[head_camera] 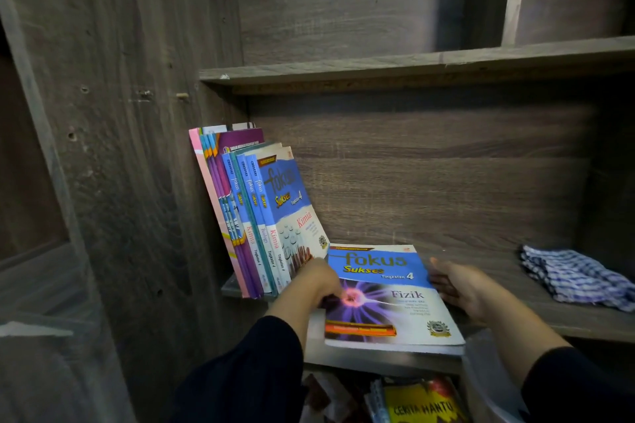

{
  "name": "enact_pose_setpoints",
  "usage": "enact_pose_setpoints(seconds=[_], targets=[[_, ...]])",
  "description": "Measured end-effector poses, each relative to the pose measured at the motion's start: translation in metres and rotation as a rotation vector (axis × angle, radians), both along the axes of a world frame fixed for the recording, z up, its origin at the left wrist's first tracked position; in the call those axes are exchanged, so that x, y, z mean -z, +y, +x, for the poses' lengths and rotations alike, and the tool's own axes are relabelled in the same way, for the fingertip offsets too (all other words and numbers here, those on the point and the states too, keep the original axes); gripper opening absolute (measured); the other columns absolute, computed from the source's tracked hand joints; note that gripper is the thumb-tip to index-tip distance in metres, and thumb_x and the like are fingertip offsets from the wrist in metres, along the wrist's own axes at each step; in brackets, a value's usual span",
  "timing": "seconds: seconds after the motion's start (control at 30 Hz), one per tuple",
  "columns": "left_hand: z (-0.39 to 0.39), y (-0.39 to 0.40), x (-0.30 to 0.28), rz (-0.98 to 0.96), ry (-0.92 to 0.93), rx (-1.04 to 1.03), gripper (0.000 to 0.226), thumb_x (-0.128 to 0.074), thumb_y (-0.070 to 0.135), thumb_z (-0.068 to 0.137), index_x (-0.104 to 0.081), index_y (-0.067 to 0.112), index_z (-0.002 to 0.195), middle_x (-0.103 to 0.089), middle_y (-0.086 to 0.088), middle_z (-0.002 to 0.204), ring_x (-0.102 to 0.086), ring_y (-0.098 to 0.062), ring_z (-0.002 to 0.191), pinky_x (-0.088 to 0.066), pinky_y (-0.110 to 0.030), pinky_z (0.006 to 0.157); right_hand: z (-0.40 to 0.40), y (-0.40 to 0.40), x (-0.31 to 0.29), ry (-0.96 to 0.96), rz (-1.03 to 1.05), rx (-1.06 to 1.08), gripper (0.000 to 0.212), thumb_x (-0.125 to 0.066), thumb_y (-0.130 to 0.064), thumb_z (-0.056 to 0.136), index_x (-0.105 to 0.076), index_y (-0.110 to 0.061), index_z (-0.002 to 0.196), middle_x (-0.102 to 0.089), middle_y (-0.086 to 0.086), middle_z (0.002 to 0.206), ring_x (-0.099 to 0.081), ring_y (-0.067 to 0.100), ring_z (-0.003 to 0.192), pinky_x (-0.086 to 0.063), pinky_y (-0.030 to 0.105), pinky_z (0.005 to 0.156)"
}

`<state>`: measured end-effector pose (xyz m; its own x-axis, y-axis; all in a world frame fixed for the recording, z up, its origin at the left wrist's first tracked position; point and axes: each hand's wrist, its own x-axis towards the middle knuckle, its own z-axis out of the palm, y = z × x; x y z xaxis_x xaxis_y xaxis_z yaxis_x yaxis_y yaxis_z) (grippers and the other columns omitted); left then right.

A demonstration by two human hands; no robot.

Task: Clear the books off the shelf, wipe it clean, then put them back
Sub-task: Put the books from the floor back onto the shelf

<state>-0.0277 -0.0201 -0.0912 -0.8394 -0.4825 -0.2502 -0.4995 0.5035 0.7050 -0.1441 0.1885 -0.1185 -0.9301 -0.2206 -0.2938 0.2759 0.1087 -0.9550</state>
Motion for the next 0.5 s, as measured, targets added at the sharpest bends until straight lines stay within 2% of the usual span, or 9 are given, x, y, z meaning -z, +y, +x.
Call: enact_pose_setpoints(seconds=[0.03, 0.07, 0.13, 0.2, 0.23, 0.3, 0.37, 0.43, 0.5], targets=[[0.003, 0.0, -0.003, 0.087, -0.016, 0.004, 0.012, -0.069, 0.003, 0.082, -0.059, -0.001, 0.078, -0.063, -0.01, 0.062, -0.059, -0.016, 0.051, -0.05, -0.023, 0.048, 0.0, 0.001, 0.0, 0.005, 0.002, 0.001, 0.027, -0.054, -0.03, 0.094, -0.059, -0.005, 0.104, -0.061, 0.01, 0.107, -0.055, 0.02, 0.099, -0.042, 0.023, 0.062], [0.005, -0.002, -0.003, 0.122, -0.068, 0.0, 0.021, -0.066, 0.004, 0.086, -0.053, 0.005, 0.069, -0.051, -0.006, 0.053, -0.045, -0.013, 0.041, -0.037, -0.021, 0.04, 0.0, 0.002, -0.001, 0.007, 0.002, -0.002, 0.027, -0.053, -0.03, 0.094, -0.059, -0.005, 0.103, -0.06, 0.01, 0.107, -0.054, 0.02, 0.1, -0.041, 0.023, 0.062], [0.008, -0.003, -0.005, 0.181, -0.127, -0.003, 0.027, -0.061, 0.01, 0.09, -0.047, 0.011, 0.067, -0.04, -0.001, 0.046, -0.03, -0.009, 0.036, -0.023, -0.018, 0.038, 0.001, 0.004, -0.002, 0.004, -0.001, -0.009, 0.026, -0.052, -0.03, 0.095, -0.06, -0.006, 0.1, -0.06, 0.009, 0.107, -0.054, 0.019, 0.1, -0.041, 0.023, 0.063], [0.006, -0.006, -0.004, 0.315, -0.101, -0.039, 0.025, -0.058, 0.011, 0.092, -0.047, 0.013, 0.07, -0.042, 0.004, 0.037, -0.029, -0.004, 0.026, -0.018, -0.013, 0.03, 0.001, 0.004, -0.001, 0.003, -0.001, -0.012, 0.028, -0.051, -0.03, 0.095, -0.06, -0.005, 0.103, -0.061, 0.009, 0.103, -0.056, 0.018, 0.091, -0.041, 0.023, 0.063], [0.006, -0.005, -0.005, 0.414, -0.064, -0.054, 0.023, -0.058, 0.011, 0.092, -0.048, 0.014, 0.071, -0.045, 0.005, 0.04, -0.029, -0.001, 0.024, -0.015, -0.011, 0.027, 0.0, 0.004, -0.001, 0.003, -0.002, -0.014, 0.029, -0.051, -0.03, 0.095, -0.06, -0.004, 0.105, -0.062, 0.008, 0.098, -0.056, 0.017, 0.084, -0.04, 0.024, 0.062], [0.008, 0.0, -0.01, 0.49, -0.032, -0.043, 0.02, -0.057, 0.011, 0.093, -0.049, 0.014, 0.075, -0.045, 0.003, 0.052, -0.028, 0.0, 0.023, -0.013, -0.01, 0.026, 0.0, 0.005, -0.001, -0.002, -0.009, -0.017, 0.031, -0.051, -0.031, 0.095, -0.06, -0.003, 0.106, -0.062, 0.006, 0.09, -0.054, 0.014, 0.076, -0.039, 0.024, 0.06], [0.008, 0.005, -0.017, 0.425, -0.006, -0.021, 0.019, -0.053, 0.008, 0.094, -0.048, 0.012, 0.076, -0.042, 0.003, 0.047, -0.026, -0.001, 0.022, -0.014, -0.01, 0.027, 0.0, 0.004, 0.0, -0.004, -0.008, -0.014, 0.031, -0.051, -0.031, 0.095, -0.061, -0.003, 0.104, -0.062, 0.005, 0.087, -0.054, 0.014, 0.075, -0.04, 0.024, 0.06], [0.01, 0.009, -0.025, 0.261, 0.085, -0.031, 0.021, -0.052, 0.005, 0.094, -0.051, 0.01, 0.073, -0.042, 0.004, 0.035, -0.028, -0.003, 0.022, -0.018, -0.011, 0.03, 0.001, 0.002, 0.0, -0.009, -0.023, -0.007, 0.029, -0.051, -0.031, 0.095, -0.06, -0.004, 0.098, -0.062, 0.006, 0.085, -0.055, 0.015, 0.075, -0.042, 0.025, 0.061], [0.008, 0.007, -0.031, 0.128, 0.222, -0.055, 0.009, -0.054, 0.006, 0.092, -0.057, 0.005, 0.084, -0.056, -0.003, 0.054, -0.043, -0.008, 0.037, -0.03, -0.016, 0.036, 0.0, 0.0, 0.0, -0.015, -0.039, 0.002, 0.028, -0.051, -0.03, 0.095, -0.059, -0.004, 0.095, -0.061, 0.008, 0.084, -0.054, 0.016, 0.073, -0.043, 0.026, 0.06]])
